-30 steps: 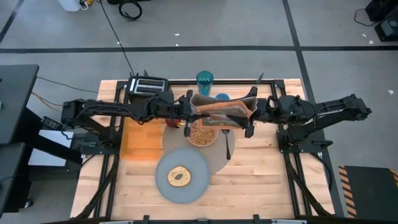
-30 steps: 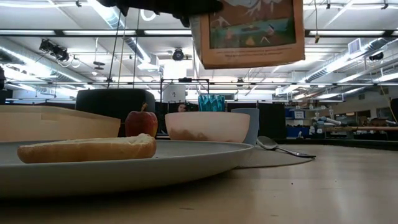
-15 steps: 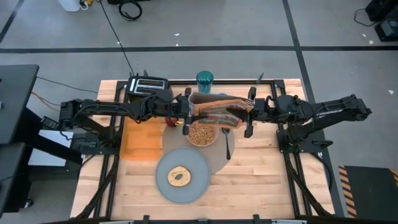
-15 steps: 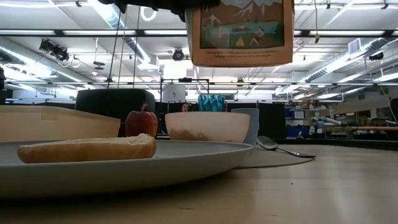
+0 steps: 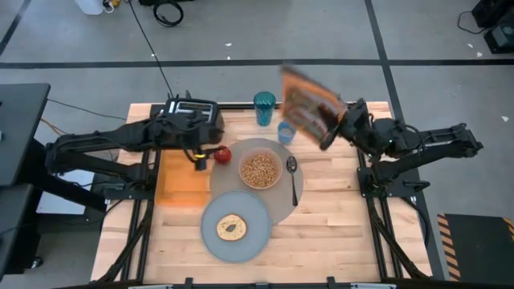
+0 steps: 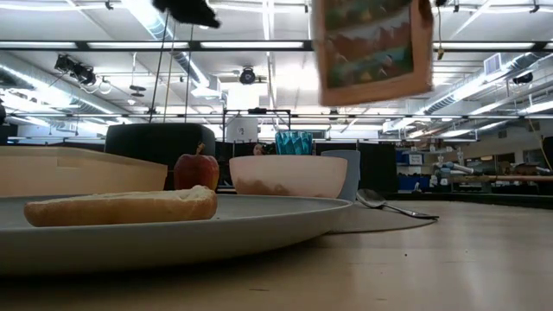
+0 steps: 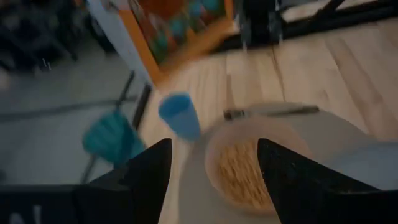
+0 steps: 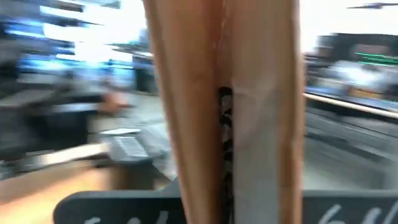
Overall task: Arrange a breakfast setting
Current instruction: Pour the cereal into the orange bowl
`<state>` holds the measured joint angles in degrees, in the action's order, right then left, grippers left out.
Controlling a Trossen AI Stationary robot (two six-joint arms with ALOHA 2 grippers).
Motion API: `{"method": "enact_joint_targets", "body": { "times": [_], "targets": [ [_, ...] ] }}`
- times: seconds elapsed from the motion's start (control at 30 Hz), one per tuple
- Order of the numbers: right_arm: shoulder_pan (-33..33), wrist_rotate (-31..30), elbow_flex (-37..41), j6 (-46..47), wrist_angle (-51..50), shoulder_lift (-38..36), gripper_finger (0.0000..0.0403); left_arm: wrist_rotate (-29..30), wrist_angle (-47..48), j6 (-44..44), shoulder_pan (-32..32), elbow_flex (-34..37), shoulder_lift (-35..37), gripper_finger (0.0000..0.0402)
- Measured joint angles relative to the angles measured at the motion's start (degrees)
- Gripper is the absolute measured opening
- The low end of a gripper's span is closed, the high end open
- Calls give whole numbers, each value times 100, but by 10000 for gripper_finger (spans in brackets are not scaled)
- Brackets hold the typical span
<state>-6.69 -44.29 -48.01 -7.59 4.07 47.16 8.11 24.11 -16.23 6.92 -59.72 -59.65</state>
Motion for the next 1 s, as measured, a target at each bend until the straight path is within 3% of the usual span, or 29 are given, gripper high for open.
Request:
{"method": "enact_joint_targets", "body": {
  "times": [0.2, 0.33, 0.5, 0.6, 0.8, 1.0],
  "targets": [
    [256, -2608, 170, 55, -253, -50, 9, 22, 1071, 790, -153, 4, 340, 243],
    [459, -3580, 703, 746, -311, -63, 9, 19, 1226, 980, -482, 7, 316, 243],
    [697, -4314, 1593, 1625, -293, -189, 9, 19, 1205, 1124, -1022, 15, 265, 243],
    [961, -4365, 2058, 1988, -218, -233, 9, 16, 1205, 1226, -1314, 15, 264, 243],
    [1827, -3767, 2608, 2586, -113, -201, 14, 19, 1056, 1257, -1753, 15, 264, 243],
    [2546, -2591, 2737, 2716, -50, -201, 41, 23, 995, 1257, -1882, 15, 264, 243]
  ]
}}
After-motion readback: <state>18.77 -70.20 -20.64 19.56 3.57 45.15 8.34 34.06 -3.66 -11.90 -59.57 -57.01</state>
